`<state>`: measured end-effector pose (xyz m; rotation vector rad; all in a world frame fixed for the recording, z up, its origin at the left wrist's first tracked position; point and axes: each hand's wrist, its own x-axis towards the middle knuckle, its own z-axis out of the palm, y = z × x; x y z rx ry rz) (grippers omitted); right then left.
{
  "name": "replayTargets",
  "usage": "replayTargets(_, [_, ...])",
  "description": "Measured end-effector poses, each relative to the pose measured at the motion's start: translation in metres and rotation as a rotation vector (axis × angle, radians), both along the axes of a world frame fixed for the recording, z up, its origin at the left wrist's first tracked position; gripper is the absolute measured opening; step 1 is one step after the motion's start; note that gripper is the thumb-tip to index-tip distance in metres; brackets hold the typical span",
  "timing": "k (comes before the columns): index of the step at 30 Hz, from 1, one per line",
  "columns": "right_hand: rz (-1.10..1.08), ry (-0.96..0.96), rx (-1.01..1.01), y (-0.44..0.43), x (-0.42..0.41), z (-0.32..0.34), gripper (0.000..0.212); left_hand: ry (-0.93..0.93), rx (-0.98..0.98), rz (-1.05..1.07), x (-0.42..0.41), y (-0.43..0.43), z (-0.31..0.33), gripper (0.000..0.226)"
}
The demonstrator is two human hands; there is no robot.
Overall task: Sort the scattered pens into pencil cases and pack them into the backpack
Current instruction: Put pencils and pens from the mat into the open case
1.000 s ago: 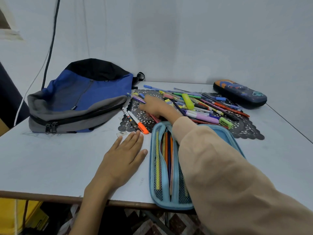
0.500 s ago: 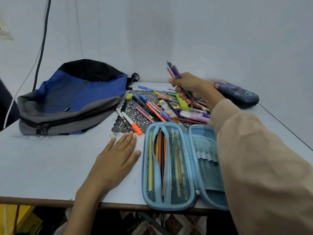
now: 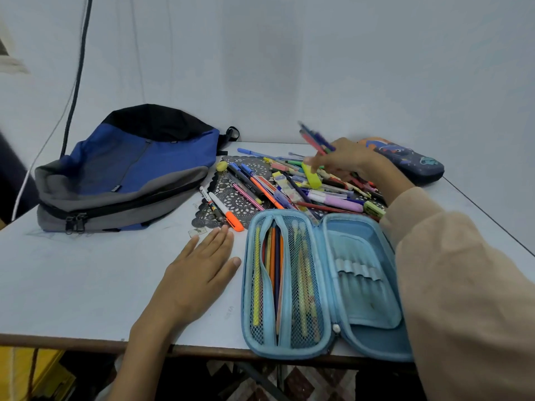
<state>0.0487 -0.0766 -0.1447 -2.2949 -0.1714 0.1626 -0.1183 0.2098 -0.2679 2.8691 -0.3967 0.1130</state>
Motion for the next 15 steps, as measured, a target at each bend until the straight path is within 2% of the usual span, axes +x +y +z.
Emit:
replayTargets(4, [0.138,0.055,-0.572,0.013,-0.017,-0.004,0.044,-0.007,-0.001,0.001,-0.001,-0.001,0.001,0.091])
replayTargets(7, [0.145,0.125,-0.729,0.018,-0.023,-0.011,0.059,-0.013,-0.022,-0.008,0.000,0.000,0.000,0.098])
replayTargets(9, [0.145,0.110,-0.727,0.015,-0.020,-0.012,0.057,-0.013,-0.015,-0.005,0.000,0.000,-0.001,0.100])
replayTargets(11, [0.139,0.074,-0.662,0.010,-0.015,-0.012,0.045,-0.012,-0.014,-0.005,0.000,0.000,-0.001,0.096])
replayTargets(13, [0.124,0.037,-0.495,0.004,-0.009,-0.011,0.034,-0.014,-0.016,-0.004,0.000,0.000,-0.001,0.094])
replayTargets(15, [0.101,0.022,-0.241,-0.001,-0.004,-0.011,0.024,-0.010,-0.015,-0.005,0.000,0.001,-0.001,0.093])
